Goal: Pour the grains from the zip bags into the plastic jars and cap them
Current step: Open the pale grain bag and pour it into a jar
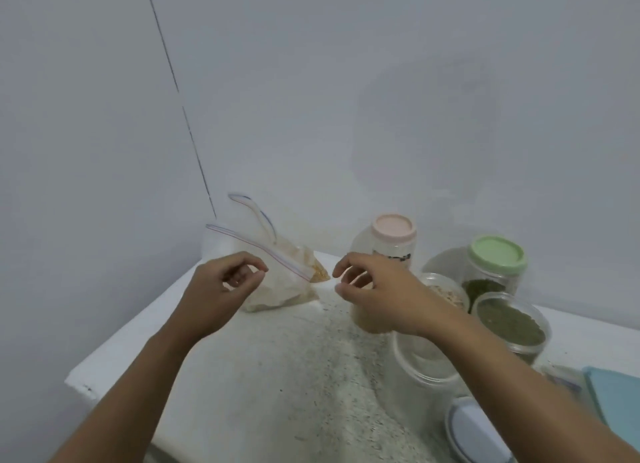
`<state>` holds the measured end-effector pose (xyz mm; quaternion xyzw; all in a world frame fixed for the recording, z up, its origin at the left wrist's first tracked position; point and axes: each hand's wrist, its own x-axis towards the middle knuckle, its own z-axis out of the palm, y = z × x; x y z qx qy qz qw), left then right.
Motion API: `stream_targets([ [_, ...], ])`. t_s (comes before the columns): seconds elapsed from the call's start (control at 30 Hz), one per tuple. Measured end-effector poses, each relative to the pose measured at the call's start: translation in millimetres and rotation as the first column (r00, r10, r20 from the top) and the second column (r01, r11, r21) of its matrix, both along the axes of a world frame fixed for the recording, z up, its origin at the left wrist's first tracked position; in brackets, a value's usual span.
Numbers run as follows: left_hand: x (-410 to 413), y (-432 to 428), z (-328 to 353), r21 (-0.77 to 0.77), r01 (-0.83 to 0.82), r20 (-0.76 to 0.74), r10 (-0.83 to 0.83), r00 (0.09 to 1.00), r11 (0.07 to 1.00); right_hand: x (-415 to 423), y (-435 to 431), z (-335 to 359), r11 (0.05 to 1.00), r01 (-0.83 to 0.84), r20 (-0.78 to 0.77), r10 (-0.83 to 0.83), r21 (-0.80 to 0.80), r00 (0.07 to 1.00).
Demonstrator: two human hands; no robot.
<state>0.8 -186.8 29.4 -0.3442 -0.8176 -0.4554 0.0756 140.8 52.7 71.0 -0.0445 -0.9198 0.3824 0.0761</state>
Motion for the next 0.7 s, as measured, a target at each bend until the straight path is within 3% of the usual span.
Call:
stream_targets([
  [0.13,-45,-18,0,-0.04,-0.017,-0.039,0.015,0.999,0.999,-40,-37,-7,0.997,-0.015,0.011,0.014,0.07,1.0],
  [0.33,-135,-45,-9,-0.259,0.112,-0.166,-0.158,0.973,0.959,-120,-84,-31,0.989,0.117,-0.014,-0.116,0.088,0.993],
  [0.57,-201,-32,-18,-0.514,0.15,-0.254,-0.317,0.914,0.844,-175,-109,-57,0.877,0.355,0.009,-0.378,0.323,0.926],
  [0.7,-216,-18,-22,-0.669,0.132,-0.247,-0.386,0.889,0.731,-183,-112,-66,0.828,0.394,0.029,-0.441,0.399,0.897],
])
